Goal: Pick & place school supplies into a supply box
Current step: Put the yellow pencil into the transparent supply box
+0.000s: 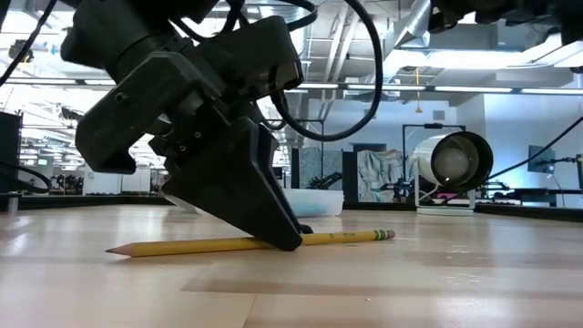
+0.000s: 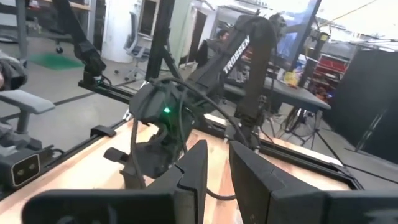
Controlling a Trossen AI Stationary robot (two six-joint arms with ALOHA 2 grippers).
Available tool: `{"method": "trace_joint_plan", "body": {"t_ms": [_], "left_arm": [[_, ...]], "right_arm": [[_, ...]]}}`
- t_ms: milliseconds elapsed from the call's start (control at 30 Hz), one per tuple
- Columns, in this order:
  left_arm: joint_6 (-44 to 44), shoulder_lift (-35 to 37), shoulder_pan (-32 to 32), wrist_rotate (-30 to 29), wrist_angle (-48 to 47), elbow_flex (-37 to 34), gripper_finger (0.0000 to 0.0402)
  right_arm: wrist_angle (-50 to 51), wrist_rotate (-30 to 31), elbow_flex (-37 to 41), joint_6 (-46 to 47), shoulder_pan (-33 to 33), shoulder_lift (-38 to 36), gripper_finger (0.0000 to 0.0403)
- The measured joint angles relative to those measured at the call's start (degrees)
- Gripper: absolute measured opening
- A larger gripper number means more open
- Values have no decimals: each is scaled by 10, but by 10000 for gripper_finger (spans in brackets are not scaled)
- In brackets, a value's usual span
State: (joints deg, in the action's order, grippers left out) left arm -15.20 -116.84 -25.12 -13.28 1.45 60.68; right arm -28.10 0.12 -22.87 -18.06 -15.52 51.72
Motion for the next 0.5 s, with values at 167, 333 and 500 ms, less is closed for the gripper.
{"method": "trace_joint_plan", "body": {"t_ms": [167,333,500], "left_arm": [[-17,2,2,36,-57,19,123],[-33,3,6,65,-72,23,123],[-39,4,8,84,-80,24,90]], "right_arm": [[3,2,0,0,-2,0,63],[3,3,0,0,-2,0,63],[3,3,0,5,-2,0,63]]}}
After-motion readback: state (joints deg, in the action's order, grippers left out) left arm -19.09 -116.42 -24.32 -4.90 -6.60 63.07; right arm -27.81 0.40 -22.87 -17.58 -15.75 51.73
